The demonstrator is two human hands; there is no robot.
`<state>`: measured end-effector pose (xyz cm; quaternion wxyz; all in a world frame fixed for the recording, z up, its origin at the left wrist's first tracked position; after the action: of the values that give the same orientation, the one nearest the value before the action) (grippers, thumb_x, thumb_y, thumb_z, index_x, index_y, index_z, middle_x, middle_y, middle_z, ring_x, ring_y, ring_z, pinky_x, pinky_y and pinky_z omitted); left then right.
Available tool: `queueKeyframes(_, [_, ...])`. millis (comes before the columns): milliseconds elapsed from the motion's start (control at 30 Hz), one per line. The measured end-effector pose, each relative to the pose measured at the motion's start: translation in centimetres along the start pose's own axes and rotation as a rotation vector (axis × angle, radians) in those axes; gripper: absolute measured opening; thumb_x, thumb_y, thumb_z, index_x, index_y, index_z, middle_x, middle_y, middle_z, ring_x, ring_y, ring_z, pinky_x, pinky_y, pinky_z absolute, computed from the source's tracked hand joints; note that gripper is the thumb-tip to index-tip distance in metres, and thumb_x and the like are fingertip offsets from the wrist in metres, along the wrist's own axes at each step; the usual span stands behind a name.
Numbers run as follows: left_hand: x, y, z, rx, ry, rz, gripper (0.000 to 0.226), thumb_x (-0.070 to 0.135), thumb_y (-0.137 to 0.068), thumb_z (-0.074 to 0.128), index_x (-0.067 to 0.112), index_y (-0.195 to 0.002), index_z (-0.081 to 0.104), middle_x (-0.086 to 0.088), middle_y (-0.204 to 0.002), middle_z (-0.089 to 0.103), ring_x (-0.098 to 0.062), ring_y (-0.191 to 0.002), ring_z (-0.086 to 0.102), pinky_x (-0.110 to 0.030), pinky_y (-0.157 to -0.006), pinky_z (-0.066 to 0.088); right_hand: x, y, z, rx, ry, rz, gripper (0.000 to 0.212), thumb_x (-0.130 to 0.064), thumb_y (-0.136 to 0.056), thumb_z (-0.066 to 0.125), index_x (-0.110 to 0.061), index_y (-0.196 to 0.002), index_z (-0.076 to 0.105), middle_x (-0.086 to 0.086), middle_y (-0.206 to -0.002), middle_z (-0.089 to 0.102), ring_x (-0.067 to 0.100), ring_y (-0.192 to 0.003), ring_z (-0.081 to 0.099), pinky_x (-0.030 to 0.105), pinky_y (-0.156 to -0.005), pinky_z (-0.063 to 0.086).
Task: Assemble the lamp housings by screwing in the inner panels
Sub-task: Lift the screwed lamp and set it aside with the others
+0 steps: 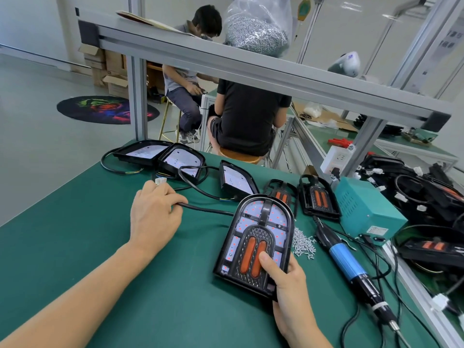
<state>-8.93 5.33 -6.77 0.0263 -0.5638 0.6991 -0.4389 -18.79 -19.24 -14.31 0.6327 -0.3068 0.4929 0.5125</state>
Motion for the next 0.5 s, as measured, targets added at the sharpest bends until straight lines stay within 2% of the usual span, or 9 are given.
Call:
queueKeyframes(67, [0.5,0.7,-0.5,-0.006,0.024,-0.055,0.017,0.003,-0.077,0.072,0.019,-0.078,0.078,0.006,-0.070,0.061,-0.018,-0.075,0.042,-0.027,-0.062,0.031,-0.1,0.1,-0.1,0.005,-0.058,0.013,0.047,-0.014,-0.069,0.075,0.000,-0.112,0.064,0.022,-0.105,0.072,0.031,-0.086,0.071,0.040,-0.072,0.060])
queueKeyframes(133, [0.9,1.5,-0.3,-0.085,0.060,-0.087,0.014,0.012,-0.080,0.072,0.024,-0.080,0.077,0.009,-0.067,0.061,-0.019,-0.076,0.048,-0.029,-0.062,0.036,-0.3,0.2,-0.1,0.001,-0.108,0.021,0.047,-0.012,-0.070,0.073,0.001,-0.114,0.063,0.022,-0.106,0.072,0.028,-0.083,0.071,0.035,-0.067,0.060])
queueKeyframes(200, [1.2,2.3,0.6,-0.235,0.099,-0.093,0.010,0.021,-0.085,0.069,0.029,-0.088,0.076,0.010,-0.073,0.065,-0.019,-0.082,0.055,-0.032,-0.070,0.043,-0.5,0.4,0.0,-0.015,-0.129,0.020,0.047,-0.013,-0.070,0.072,0.001,-0.115,0.063,0.020,-0.103,0.073,0.025,-0.079,0.072,0.032,-0.063,0.058])
queueKeyframes(267, [1.5,3.3,1.5,-0.368,0.182,-0.105,0.014,0.025,-0.088,0.066,0.029,-0.099,0.074,0.012,-0.082,0.068,-0.013,-0.086,0.058,-0.030,-0.079,0.044,-0.6,0.6,0.2,-0.038,-0.142,0.025,0.047,-0.013,-0.070,0.072,0.000,-0.114,0.064,0.018,-0.097,0.073,0.023,-0.073,0.072,0.031,-0.060,0.058])
queueKeyframes(333, [1.8,4.3,2.3,-0.464,0.346,-0.141,0.017,0.022,-0.089,0.065,0.030,-0.102,0.072,0.016,-0.081,0.067,0.000,-0.073,0.056,-0.020,-0.077,0.044,-0.7,0.7,0.4,-0.064,-0.165,0.037,0.047,-0.014,-0.069,0.072,0.000,-0.113,0.066,0.017,-0.094,0.073,0.022,-0.071,0.071,0.030,-0.059,0.057])
queueKeyframes(367, [2.1,4.8,2.6,-0.520,0.431,-0.156,0.019,0.020,-0.090,0.064,0.034,-0.102,0.071,0.015,-0.079,0.068,0.000,-0.065,0.054,-0.020,-0.075,0.046,-0.9,0.7,0.6,-0.079,-0.182,0.045,0.047,-0.015,-0.068,0.072,0.001,-0.112,0.066,0.018,-0.094,0.073,0.022,-0.071,0.072,0.031,-0.060,0.057])
queueKeyframes(400, [2.6,5.3,2.9,-0.585,0.510,-0.165,0.023,0.018,-0.092,0.061,0.037,-0.103,0.068,0.011,-0.082,0.070,-0.006,-0.064,0.055,-0.023,-0.078,0.049,-1.1,0.7,0.7,-0.097,-0.198,0.054,0.048,-0.016,-0.067,0.073,0.001,-0.111,0.067,0.020,-0.096,0.073,0.023,-0.072,0.072,0.031,-0.060,0.058])
queueKeyframes(467, [4.1,6.3,3.4,-0.714,0.618,-0.136,0.030,0.012,-0.096,0.055,0.034,-0.111,0.068,0.003,-0.098,0.074,-0.017,-0.080,0.064,-0.034,-0.091,0.051,-1.5,0.8,1.3,-0.147,-0.207,0.081,0.044,-0.018,-0.064,0.074,-0.001,-0.104,0.072,0.022,-0.099,0.072,0.025,-0.074,0.072,0.033,-0.062,0.059])
queueKeyframes(500, [4.9,6.9,3.5,-0.754,0.649,-0.105,0.032,0.007,-0.096,0.053,0.030,-0.112,0.069,0.006,-0.102,0.073,-0.014,-0.089,0.065,-0.034,-0.094,0.050,-1.7,0.8,1.7,-0.177,-0.201,0.098,0.039,-0.019,-0.064,0.074,-0.003,-0.100,0.075,0.022,-0.098,0.073,0.025,-0.074,0.072,0.034,-0.063,0.059])
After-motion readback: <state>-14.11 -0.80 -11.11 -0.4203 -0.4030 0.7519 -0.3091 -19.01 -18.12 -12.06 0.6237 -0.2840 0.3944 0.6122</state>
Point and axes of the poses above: each hand's wrist, its own y-axis away from the middle knuckle, its own z-axis out of the palm, x = y × z, the point moved 5 cm from there along -y, towards the middle knuckle
